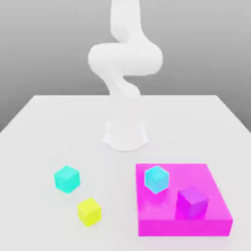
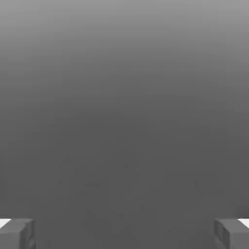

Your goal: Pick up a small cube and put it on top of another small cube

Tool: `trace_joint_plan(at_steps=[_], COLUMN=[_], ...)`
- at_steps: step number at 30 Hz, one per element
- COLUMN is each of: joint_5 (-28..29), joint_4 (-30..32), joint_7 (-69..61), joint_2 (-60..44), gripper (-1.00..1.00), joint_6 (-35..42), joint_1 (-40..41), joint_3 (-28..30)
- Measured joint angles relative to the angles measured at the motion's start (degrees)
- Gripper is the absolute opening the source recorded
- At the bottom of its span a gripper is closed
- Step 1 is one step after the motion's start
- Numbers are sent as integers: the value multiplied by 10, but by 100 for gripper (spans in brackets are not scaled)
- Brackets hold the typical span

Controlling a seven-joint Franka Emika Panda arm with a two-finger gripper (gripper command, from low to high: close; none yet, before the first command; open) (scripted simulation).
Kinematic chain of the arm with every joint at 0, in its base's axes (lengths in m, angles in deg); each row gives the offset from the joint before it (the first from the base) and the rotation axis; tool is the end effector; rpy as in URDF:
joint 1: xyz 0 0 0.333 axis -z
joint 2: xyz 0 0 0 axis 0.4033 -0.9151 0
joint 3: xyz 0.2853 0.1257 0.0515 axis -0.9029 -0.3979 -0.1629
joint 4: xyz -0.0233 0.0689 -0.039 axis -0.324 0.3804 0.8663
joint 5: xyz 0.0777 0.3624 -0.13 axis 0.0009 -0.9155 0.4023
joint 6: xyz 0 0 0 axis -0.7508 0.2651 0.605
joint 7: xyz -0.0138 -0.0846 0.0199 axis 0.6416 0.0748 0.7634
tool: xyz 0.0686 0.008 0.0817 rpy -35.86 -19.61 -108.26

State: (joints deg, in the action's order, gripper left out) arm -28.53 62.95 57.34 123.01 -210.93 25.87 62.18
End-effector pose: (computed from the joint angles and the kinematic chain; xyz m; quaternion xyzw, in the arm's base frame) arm 0.3723 -0.0207 0.6610 -0.8513 0.3867 -0.3310 0.1274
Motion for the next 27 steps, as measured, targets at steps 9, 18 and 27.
trace_joint_plan(at_steps=[9,18,27], joint_5=[43,29,-97], joint_4=[164,329,317], joint_7=[25,6,-86], joint_2=[-150,-371,-539], gripper=[0,0,-100], joint_6=[-128,-306,-441], joint_1=[92,173,284], joint_3=[52,136,7])
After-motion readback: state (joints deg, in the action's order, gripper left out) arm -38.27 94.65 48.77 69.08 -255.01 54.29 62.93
